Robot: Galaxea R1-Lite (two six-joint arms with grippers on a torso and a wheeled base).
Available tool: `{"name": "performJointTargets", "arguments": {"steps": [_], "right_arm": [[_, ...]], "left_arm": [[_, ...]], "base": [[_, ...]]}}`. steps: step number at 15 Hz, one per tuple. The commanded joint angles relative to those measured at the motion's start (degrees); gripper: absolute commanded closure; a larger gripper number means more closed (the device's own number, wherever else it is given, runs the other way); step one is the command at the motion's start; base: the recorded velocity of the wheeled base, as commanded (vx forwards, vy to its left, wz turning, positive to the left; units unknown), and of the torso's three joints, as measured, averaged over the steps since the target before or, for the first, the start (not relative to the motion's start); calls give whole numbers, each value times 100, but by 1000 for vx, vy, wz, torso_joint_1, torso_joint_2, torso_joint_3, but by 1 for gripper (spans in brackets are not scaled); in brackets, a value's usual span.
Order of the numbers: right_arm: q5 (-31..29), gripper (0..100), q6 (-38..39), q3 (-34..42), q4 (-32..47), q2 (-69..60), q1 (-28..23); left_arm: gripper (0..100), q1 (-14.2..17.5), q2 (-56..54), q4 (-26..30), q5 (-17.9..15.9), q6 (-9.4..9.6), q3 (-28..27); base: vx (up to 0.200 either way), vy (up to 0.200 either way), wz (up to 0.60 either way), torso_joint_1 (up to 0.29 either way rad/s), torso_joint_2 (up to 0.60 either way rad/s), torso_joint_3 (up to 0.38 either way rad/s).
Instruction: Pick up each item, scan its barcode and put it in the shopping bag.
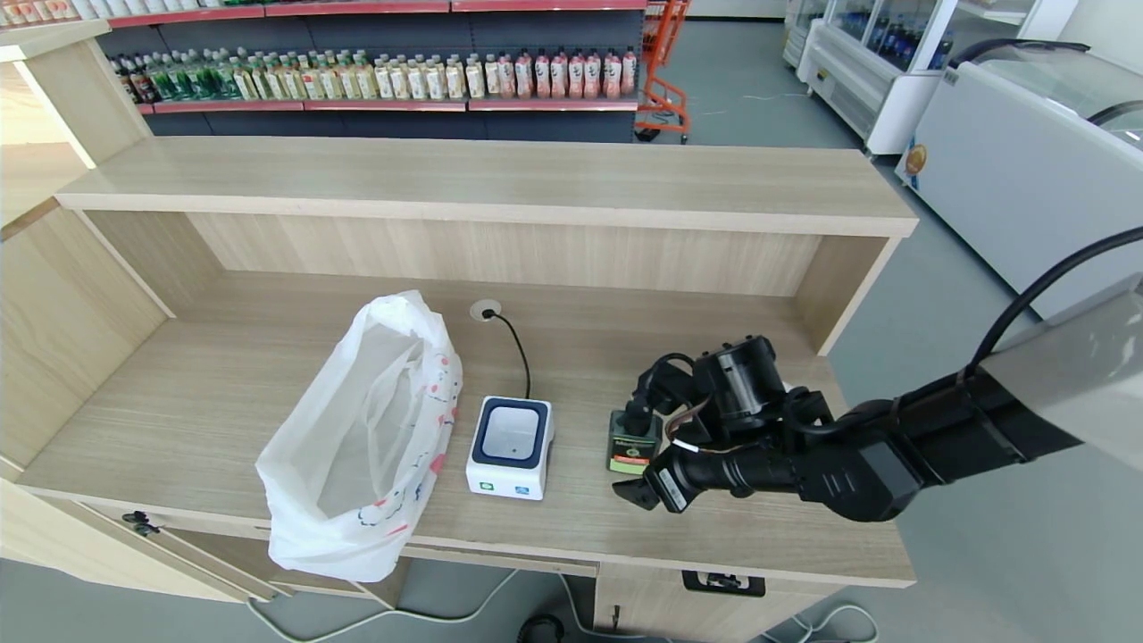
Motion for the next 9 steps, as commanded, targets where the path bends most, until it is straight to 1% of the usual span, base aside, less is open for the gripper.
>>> {"name": "performJointTargets", "arguments": {"steps": [1,6,9], "right_arm": [[2,0,-21,-201,-49,212,-2],[2,0,-196,-631,-269,686,7],[10,0,-293,-1141,-454,1073,16]], "left_arm": [[100,1,1,2,1,0,1],[100,1,1,2,1,0,1],[100,1,1,2,1,0,1]], "base": [[0,0,0,0,0,0],[0,0,0,0,0,0],[0,0,0,0,0,0]]}}
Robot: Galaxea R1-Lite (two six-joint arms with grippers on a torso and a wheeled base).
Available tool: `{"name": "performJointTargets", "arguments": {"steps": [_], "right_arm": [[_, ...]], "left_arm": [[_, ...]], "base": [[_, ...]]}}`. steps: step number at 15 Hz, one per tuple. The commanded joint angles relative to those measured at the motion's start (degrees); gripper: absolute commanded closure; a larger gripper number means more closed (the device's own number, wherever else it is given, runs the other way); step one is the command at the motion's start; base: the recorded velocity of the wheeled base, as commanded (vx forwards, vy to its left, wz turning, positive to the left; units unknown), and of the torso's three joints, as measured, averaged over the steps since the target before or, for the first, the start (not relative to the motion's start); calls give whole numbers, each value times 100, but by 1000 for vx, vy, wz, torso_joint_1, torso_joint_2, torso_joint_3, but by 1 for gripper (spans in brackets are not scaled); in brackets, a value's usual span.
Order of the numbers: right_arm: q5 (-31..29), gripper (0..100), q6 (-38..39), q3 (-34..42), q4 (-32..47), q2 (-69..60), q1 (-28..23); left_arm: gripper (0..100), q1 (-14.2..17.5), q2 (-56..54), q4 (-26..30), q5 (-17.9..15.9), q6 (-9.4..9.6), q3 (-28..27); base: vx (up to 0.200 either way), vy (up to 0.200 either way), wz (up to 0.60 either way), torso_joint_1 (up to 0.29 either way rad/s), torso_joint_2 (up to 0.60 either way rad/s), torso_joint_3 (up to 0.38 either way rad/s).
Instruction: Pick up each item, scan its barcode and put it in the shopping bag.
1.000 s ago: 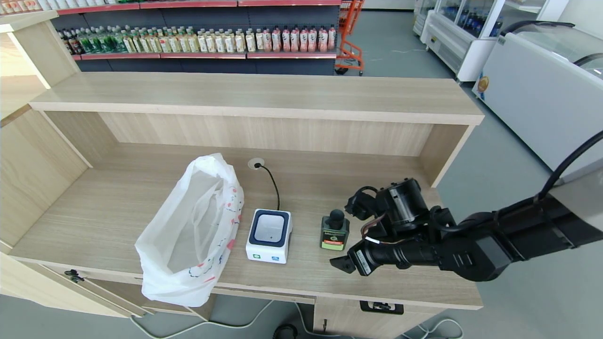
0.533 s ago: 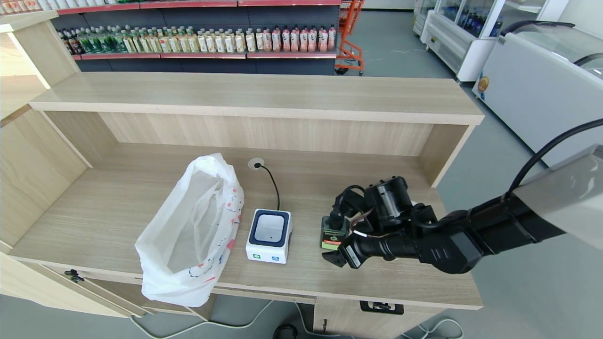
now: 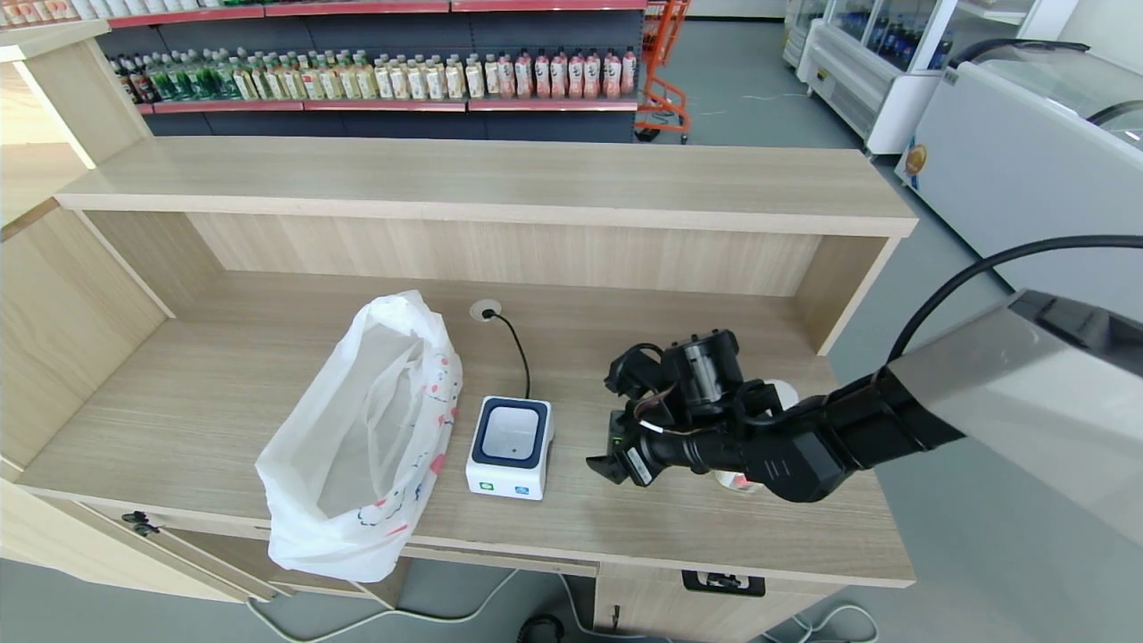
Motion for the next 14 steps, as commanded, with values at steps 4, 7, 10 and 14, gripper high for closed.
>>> {"name": "performJointTargets", "arguments": {"steps": [4,7,10,14], "right_arm": [[13,0,-245,-801,-25,754,16],[22,0,-297,-1003,-16,921,25],[13,100,-315,-959,-16,894,69],[-22,100,-315,-748,-16,824,95]], "left_arm": [[100,1,1,2,1,0,1],[100,1,1,2,1,0,1],[100,1,1,2,1,0,1],[100,1,1,2,1,0,1]], "base": [[0,0,0,0,0,0],[0,0,0,0,0,0],[0,0,0,0,0,0],[0,0,0,0,0,0]]}}
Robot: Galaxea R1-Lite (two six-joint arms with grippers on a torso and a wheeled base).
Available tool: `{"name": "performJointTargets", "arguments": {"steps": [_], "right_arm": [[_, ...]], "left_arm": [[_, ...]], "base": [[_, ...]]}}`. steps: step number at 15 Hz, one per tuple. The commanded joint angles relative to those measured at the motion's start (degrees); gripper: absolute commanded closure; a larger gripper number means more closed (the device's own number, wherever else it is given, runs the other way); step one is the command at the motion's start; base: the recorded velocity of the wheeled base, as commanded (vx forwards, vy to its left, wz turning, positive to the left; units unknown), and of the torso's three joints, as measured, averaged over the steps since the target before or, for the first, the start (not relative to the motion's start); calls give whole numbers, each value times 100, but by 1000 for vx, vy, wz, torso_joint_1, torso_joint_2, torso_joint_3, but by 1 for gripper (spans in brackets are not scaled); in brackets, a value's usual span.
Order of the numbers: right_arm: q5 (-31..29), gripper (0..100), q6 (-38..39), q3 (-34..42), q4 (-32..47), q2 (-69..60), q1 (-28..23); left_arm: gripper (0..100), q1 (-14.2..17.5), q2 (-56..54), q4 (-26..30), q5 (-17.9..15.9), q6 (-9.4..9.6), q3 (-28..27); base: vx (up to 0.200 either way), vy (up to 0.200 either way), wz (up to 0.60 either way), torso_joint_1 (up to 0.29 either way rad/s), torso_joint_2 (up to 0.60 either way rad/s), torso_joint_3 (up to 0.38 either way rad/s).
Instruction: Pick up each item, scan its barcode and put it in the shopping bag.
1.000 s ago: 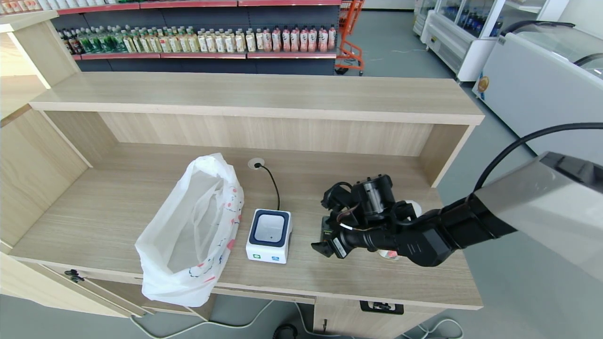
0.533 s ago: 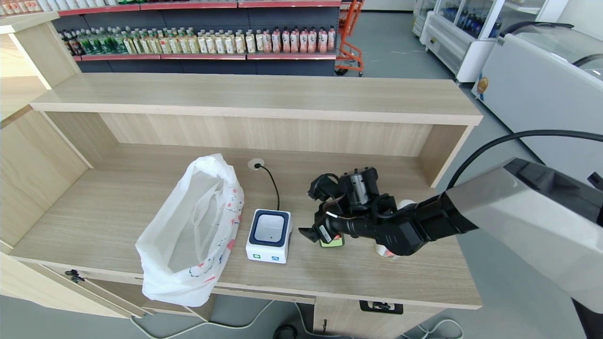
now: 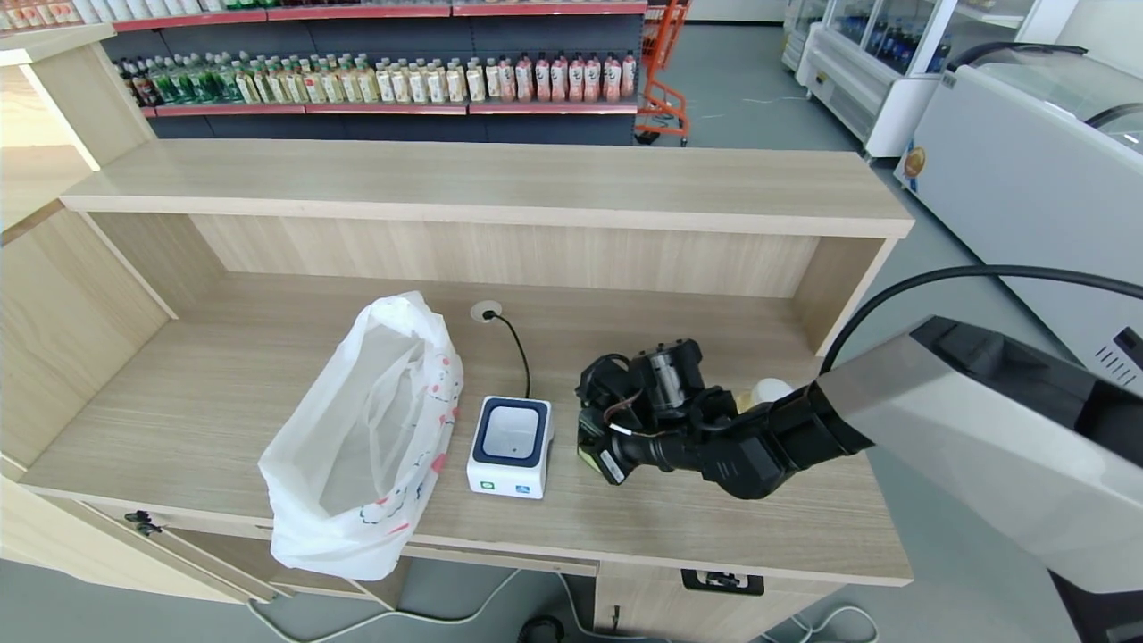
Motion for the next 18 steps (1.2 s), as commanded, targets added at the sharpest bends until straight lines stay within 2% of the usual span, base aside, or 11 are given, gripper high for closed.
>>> {"name": "performJointTargets", "arguments": {"steps": [1,7,8,11,14,18], "right_arm": [[-16,100,-10,81,-37,-7,16],[37,100,174,134,-28,-490,-55],[72,100,367,134,-28,-613,-169],[740,100,1167,-104,-37,-1017,-257],[889,100,1413,-139,-37,-1395,-160],[889,100,1826,-490,-37,-1492,-450]], "left_arm": [[100,-4,1,2,-1,0,1],[100,-4,1,2,-1,0,1],[100,-4,1,2,-1,0,1],[100,-4,1,2,-1,0,1],[100,-4,1,2,-1,0,1],[100,-4,1,2,-1,0,1]], "base": [[0,0,0,0,0,0],[0,0,0,0,0,0],[0,0,0,0,0,0],[0,0,0,0,0,0],[0,0,0,0,0,0],[0,0,0,0,0,0]]}}
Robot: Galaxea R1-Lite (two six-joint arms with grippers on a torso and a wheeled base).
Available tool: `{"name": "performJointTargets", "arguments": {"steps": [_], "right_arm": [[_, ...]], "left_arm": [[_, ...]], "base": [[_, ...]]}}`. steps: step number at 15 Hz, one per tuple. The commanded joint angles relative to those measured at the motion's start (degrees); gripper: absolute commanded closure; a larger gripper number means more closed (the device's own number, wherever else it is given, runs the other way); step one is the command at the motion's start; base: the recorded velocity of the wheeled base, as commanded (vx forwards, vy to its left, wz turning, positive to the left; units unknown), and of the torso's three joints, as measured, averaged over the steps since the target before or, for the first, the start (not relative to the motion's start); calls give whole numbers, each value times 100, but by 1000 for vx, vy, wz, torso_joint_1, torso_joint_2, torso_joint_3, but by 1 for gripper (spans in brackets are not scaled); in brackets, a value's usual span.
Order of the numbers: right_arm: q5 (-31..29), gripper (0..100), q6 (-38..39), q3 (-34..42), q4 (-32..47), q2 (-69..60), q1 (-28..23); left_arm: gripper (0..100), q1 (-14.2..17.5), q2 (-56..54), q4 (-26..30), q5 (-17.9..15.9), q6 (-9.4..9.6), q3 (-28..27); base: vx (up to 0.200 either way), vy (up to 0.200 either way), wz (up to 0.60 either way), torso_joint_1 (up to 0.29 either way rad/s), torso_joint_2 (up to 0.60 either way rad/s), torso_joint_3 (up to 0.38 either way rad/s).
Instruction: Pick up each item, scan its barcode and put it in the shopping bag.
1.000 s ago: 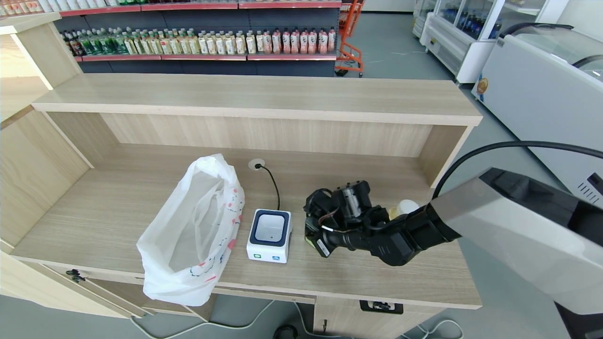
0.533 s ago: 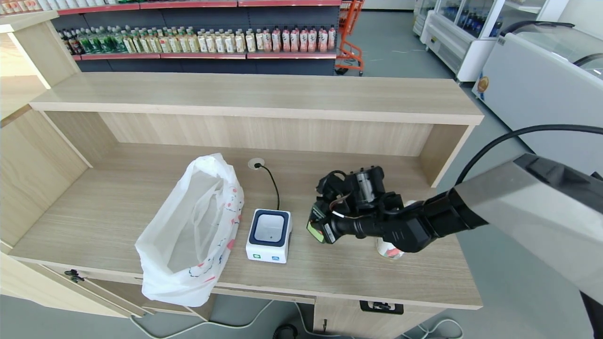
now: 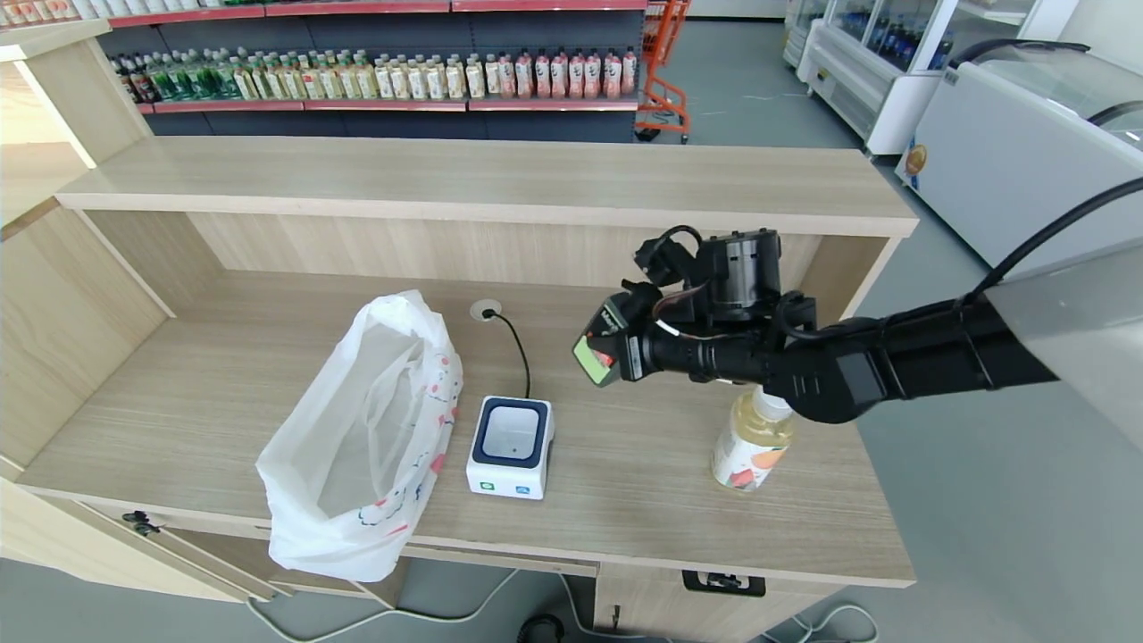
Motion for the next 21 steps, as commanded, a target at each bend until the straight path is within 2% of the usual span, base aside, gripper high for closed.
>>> {"name": "performJointTargets", "arguments": {"steps": [1,4,7,8,9,11,12,13,14,15,16,17,18,20,21], "right_arm": [[49,100,195,-254,3,-157,-130],[67,100,336,-315,29,-649,-218],[84,100,327,124,284,-1484,-851],[84,100,292,397,354,-1783,-1334],[67,100,54,528,293,-2082,-1449],[-4,100,-1202,810,258,-2837,-1449],[76,100,-2644,1267,302,-3708,-1334],[251,100,-3663,1882,311,-4253,-1009],[410,100,-4929,2743,284,-4771,-789],[533,100,-5984,3235,381,-5140,-825],[1078,100,-7671,3271,1154,-5369,-904],[1684,100,-8699,3112,1936,-5360,-860],[2088,100,-10044,3104,2297,-5307,-649],[2238,100,-12312,3068,2297,-5123,-297],[2317,100,-13217,2989,2191,-5000,160]], "left_arm": [[100,1,1,0,-1,1,1],[100,1,1,0,-1,1,1],[100,1,1,0,-1,1,1],[100,1,1,0,-1,1,1],[100,1,1,0,-1,1,1],[100,1,1,0,-1,1,1],[100,1,1,0,-1,1,1],[100,1,1,0,-1,1,1],[100,1,1,0,-1,1,1],[100,1,1,0,-1,1,1],[100,1,1,0,-1,1,1],[100,1,1,0,-1,1,1],[100,1,1,0,-1,1,1],[100,1,1,0,7,1,1],[100,1,1,0,-1,1,1]], "base": [[0,0,0,0,0,0],[0,0,0,0,0,0],[0,0,0,0,0,0],[0,0,0,0,0,0],[0,0,0,0,0,0],[0,0,0,0,0,0],[0,0,0,0,0,0],[0,0,0,0,0,0],[0,0,0,0,0,0],[0,0,0,0,0,0],[0,0,0,0,0,0],[0,0,0,0,0,0],[0,0,0,0,0,0],[0,0,0,0,0,0],[0,0,0,0,0,0]]}}
